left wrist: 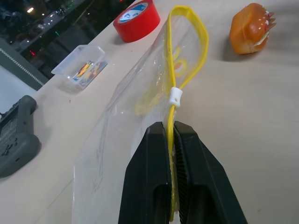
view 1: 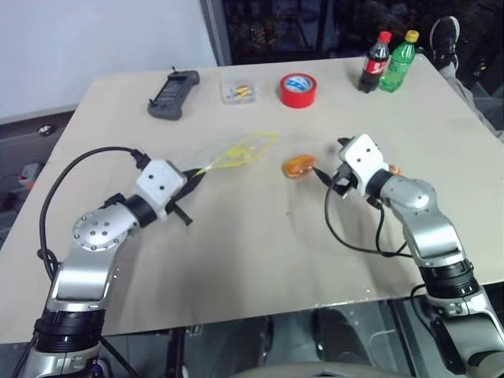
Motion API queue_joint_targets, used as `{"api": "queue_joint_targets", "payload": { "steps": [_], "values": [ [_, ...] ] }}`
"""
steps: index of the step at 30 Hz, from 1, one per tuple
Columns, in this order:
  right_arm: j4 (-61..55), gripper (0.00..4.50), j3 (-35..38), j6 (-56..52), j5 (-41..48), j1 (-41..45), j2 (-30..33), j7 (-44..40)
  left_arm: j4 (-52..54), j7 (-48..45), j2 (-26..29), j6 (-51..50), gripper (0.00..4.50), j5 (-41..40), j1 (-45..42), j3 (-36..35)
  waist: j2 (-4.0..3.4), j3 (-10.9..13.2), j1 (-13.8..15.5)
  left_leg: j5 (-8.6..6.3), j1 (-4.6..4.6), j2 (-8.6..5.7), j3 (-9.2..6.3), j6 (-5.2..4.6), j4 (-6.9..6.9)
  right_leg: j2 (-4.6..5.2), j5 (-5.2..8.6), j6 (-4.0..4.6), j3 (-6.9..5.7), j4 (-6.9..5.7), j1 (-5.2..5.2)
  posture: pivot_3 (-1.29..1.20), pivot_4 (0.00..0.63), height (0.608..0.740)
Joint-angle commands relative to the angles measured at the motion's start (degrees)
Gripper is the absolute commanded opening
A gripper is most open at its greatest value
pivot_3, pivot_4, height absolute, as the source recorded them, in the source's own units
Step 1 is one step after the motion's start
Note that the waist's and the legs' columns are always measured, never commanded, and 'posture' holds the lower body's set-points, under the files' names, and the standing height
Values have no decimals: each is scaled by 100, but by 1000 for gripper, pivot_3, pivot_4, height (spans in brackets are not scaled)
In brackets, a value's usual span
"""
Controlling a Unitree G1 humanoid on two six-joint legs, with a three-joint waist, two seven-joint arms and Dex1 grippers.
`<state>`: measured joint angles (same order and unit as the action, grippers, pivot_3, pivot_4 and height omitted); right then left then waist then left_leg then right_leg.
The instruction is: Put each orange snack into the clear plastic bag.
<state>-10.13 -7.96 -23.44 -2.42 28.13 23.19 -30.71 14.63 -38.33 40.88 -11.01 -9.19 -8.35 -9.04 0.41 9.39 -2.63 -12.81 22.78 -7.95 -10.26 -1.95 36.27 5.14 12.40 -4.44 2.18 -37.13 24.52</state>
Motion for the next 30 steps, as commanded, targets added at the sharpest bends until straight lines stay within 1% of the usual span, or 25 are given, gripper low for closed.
{"api": "queue_joint_targets", "payload": {
  "steps": [1,2,3,5,9,14,15,16,17,18,19,27,30],
  "values": [
    [-281,4411,158,-73,100,162,-167,199,113,39,24,17,0,-14,-111,-86,-3,2,-77,19,0,-46,-87,21,1,62,21,2,-86,-1,-30,0,150,740],
    [-290,4411,207,-114,160,171,-216,230,95,33,26,23,0,-15,-132,-83,-9,4,-74,37,-3,-98,-186,39,1,79,53,0,-171,-21,-61,0,150,740],
    [-307,4411,245,-134,215,172,-249,247,87,27,28,27,0,-17,-142,-82,-10,5,12,42,-3,-90,-182,46,15,79,63,3,-178,-36,-47,0,150,740],
    [-357,4411,288,-176,280,158,-265,254,79,21,29,28,0,-13,-155,-76,-10,5,107,41,-6,-76,-150,48,12,70,63,4,-146,-49,-44,0,150,740],
    [-385,4411,354,-206,360,134,-250,297,59,13,16,41,0,-6,-182,-43,-9,4,185,39,-8,-75,-113,46,13,72,61,1,-117,-52,-37,0,150,740],
    [-380,4411,355,-177,340,141,-220,328,36,-16,23,61,0,-5,-194,-34,-9,5,147,39,-7,-81,-126,44,11,78,62,1,-126,-56,-36,0,150,740],
    [-378,4411,357,-177,338,143,-217,335,35,-21,28,66,0,-2,-191,-34,-10,5,90,40,-3,-102,-172,44,7,98,71,-8,-163,-56,-52,0,150,740],
    [-372,4411,358,-177,339,145,-215,342,26,-28,35,74,0,0,-190,-34,-10,5,33,42,-2,-142,-241,40,7,164,94,-9,-235,-65,-77,0,150,740],
    [-376,4411,401,-230,403,135,-249,358,24,-33,42,86,0,5,-177,-38,-22,4,17,53,-3,-190,-316,27,7,207,128,-13,-296,-89,-98,0,150,740],
    [-375,4411,425,-261,441,131,-265,368,19,-39,48,98,0,6,-167,-42,-24,5,56,67,-2,-217,-363,43,13,202,143,-17,-327,-95,-91,0,150,740],
    [-377,4411,451,-288,487,123,-272,363,15,-40,54,103,0,8,-157,-51,-24,5,79,74,2,-192,-339,56,14,171,140,-15,-301,-87,-88,0,150,740],
    [-415,4411,396,-371,639,89,-221,306,0,-8,52,102,0,33,-127,-78,-24,5,124,64,-3,-174,-269,43,5,172,139,-15,-248,-85,-79,0,150,740],
    [-346,4411,391,-600,546,83,-283,537,16,22,42,77,0,49,-101,-83,-24,5,148,63,-3,-169,-262,42,4,169,139,-15,-239,-86,-73,0,150,740]
  ]
}}
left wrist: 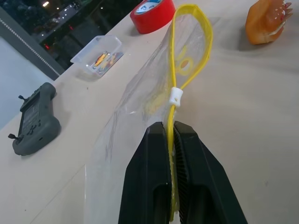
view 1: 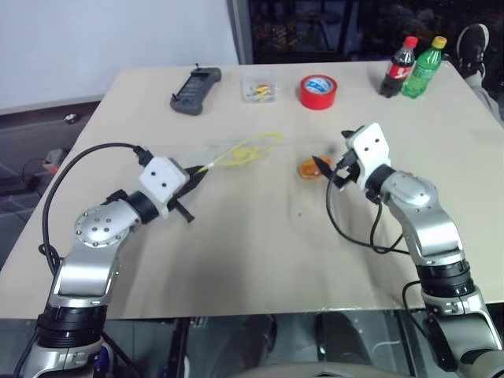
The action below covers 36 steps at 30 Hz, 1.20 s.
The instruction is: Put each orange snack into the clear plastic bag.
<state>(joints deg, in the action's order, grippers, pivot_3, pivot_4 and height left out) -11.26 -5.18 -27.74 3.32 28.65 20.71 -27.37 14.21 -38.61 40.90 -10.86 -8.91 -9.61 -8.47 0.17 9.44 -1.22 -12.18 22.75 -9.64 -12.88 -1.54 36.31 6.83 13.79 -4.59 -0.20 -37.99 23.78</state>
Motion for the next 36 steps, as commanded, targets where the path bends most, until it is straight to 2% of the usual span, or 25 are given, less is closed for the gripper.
{"api": "queue_joint_targets", "payload": {
  "steps": [1,8,12,16,20,25,30,31,32,36],
  "values": [
    [-211,4411,114,-227,-55,35,-41,261,63,55,40,58,0,24,28,-141,0,0,17,0,0,2,3,0,-1,0,0,0,4,0,1,0,150,740],
    [-122,4411,160,-983,-6,32,-176,602,104,111,-2,-14,0,42,41,-124,0,0,54,-1,0,3,9,0,-2,-7,0,0,15,0,4,0,150,740],
    [-304,4411,-104,-945,308,-83,-119,43,126,117,-6,-25,0,37,75,-125,0,0,38,-2,0,9,15,-2,-3,-8,0,0,21,0,8,0,150,740],
    [462,4411,-1152,733,-938,116,693,-256,181,51,7,-39,0,-25,108,-118,0,0,42,-5,0,13,27,-6,-3,-10,0,-1,17,1,10,0,150,740],
    [1507,4411,-1644,2019,-1725,587,1144,-270,390,-206,58,16,0,-205,300,-121,2,1,33,-5,-1,13,43,-7,-1,-12,0,-2,21,4,11,0,150,740],
    [2676,4411,-1956,3169,-2311,1116,1168,-269,374,-528,193,209,0,-315,439,-220,3,2,29,-5,-3,33,60,-6,-2,-22,-1,-1,36,4,17,0,150,740],
    [3805,4411,-2194,3959,-2606,1580,895,-361,158,-628,294,346,0,-271,313,-223,7,0,16,-6,-9,38,90,-8,-3,-38,-2,0,71,3,24,0,150,740],
    [4008,3864,-2218,4093,-2650,1663,836,-376,133,-636,299,369,0,-264,287,-207,7,-1,14,-7,-14,44,101,-9,-3,-46,-3,1,82,3,24,0,150,740],
    [4173,3557,-2225,4188,-2673,1726,787,-406,119,-636,298,378,0,-258,265,-192,8,-1,15,-7,-15,50,109,-9,-3,-54,-5,4,92,4,24,0,150,740],
    [4703,1540,-2194,4484,-2775,1927,702,-452,39,-632,253,439,0,-243,155,-107,8,-1,25,-8,-21,64,121,-8,-3,-71,-8,10,109,4,25,0,150,740]
  ]
}}
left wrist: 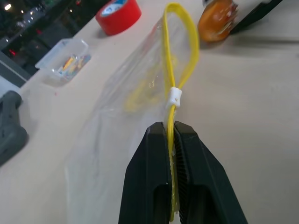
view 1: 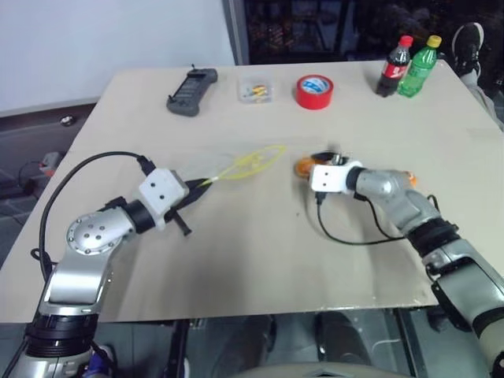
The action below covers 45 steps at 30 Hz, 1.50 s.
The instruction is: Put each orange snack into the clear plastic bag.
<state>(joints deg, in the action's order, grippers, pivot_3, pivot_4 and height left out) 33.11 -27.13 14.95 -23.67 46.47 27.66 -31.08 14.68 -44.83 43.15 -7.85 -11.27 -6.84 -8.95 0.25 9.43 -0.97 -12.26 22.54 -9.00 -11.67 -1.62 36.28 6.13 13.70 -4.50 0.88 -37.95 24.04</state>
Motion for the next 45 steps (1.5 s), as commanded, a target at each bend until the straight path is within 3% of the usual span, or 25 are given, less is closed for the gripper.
{"api": "queue_joint_targets", "payload": {
  "steps": [1,3,4,6,11,16,25,38,45],
  "values": [
    [318,1195,28,281,-82,162,28,-103,-30,-9,19,157,0,-1,-142,-44,0,0,1,0,-2,2,4,0,-1,-2,-1,2,3,0,0,0,150,740],
    [257,247,215,231,132,130,65,-298,-95,-31,11,235,0,18,-186,1,0,0,3,-1,-4,7,9,0,-1,-7,-3,5,7,0,0,0,150,740],
    [106,88,364,120,308,83,114,-451,-142,-47,8,277,0,31,-227,37,0,0,4,-1,-5,9,11,0,-1,-9,-4,6,8,0,0,0,150,740],
    [-440,88,706,-290,808,-91,262,-916,-240,-74,-10,328,0,48,-354,119,-1,1,20,-1,-6,10,12,0,-1,-10,-5,7,10,0,0,0,150,740],
    [-3110,88,1399,-2311,2496,-962,817,-2435,-545,-218,-149,472,0,105,-844,450,0,2,78,-13,8,10,9,-13,2,-7,-6,6,5,11,3,0,150,740],
    [-4531,88,1454,-3553,2815,-1269,761,-2314,-739,-423,-278,675,0,143,-1148,785,0,2,-27,-32,8,25,32,-13,2,1,-6,5,22,9,16,0,150,740],
    [-4636,88,1060,-4209,2291,-977,261,-1705,-601,-677,-412,894,0,247,-1236,1174,1,2,25,-31,13,25,40,-12,4,-6,-6,5,25,4,25,0,150,740],
    [-4789,88,756,-4501,1862,-907,354,-1581,-517,-736,-438,1157,0,413,-1075,1390,2,2,20,-31,26,24,43,-12,4,-9,-7,5,30,1,40,0,150,740],
    [-4536,88,479,-4666,1638,-1053,-669,-753,-541,-796,-613,1305,0,478,-1159,1653,3,1,3,-31,26,27,47,-11,4,-7,-7,6,37,-2,44,0,150,740]
  ]
}}
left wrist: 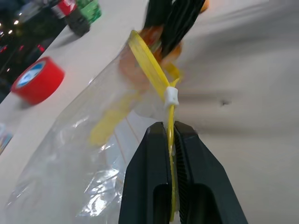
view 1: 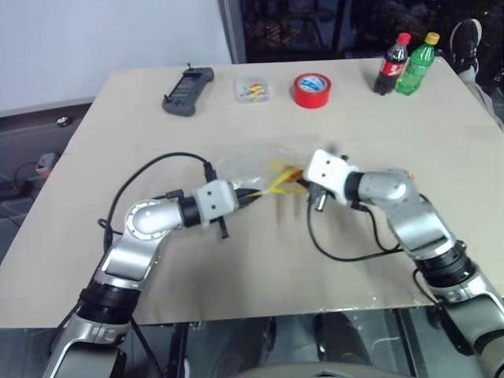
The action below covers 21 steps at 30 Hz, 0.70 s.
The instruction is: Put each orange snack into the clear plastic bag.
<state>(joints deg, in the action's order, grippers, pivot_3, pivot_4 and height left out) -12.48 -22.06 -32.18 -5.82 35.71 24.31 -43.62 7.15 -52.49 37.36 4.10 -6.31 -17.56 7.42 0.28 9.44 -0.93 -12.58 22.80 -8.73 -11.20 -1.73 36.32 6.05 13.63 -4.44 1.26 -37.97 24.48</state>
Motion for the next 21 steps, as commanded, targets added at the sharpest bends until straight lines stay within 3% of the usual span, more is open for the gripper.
{"api": "queue_joint_targets", "payload": {
  "steps": [1,5,7,10,14,17,21],
  "values": [
    [222,88,6,85,-223,26,-542,764,239,-53,-55,100,0,-46,-75,35,0,0,1,0,1,-1,1,0,0,-3,0,0,1,-1,2,0,150,740],
    [1093,88,279,265,-383,135,-1273,1778,376,-66,-65,-20,0,-131,37,5,4,-3,5,0,0,-2,2,0,0,-10,-4,6,1,-2,2,0,150,740],
    [1548,88,295,422,-539,240,-1341,2057,399,-1,-46,-120,0,-104,78,-43,3,-3,1,1,-1,-2,3,1,1,-12,-6,8,2,-3,2,0,150,740],
    [1748,1262,333,499,-617,285,-1330,2229,426,180,-70,-358,0,-109,88,-150,3,-3,3,1,-2,-2,3,1,1,-14,-7,9,3,-4,3,0,150,740],
    [1115,3146,468,242,-171,31,-1239,1682,314,615,-179,-782,0,39,-30,-233,3,-3,-21,1,-1,-2,3,1,0,-14,-7,9,5,-4,6,0,150,740],
    [365,3146,558,9,314,-243,-1021,1089,215,934,-286,-1016,0,175,-143,-245,4,-4,-14,0,-1,-2,3,1,-1,-14,-7,9,4,-4,5,0,150,740],
    [-1110,3146,1215,-719,1150,-669,-678,722,59,1371,-467,-1237,0,396,-321,-232,5,-4,16,0,3,-3,1,0,0,-12,-7,8,2,-3,5,0,150,740]
  ]
}}
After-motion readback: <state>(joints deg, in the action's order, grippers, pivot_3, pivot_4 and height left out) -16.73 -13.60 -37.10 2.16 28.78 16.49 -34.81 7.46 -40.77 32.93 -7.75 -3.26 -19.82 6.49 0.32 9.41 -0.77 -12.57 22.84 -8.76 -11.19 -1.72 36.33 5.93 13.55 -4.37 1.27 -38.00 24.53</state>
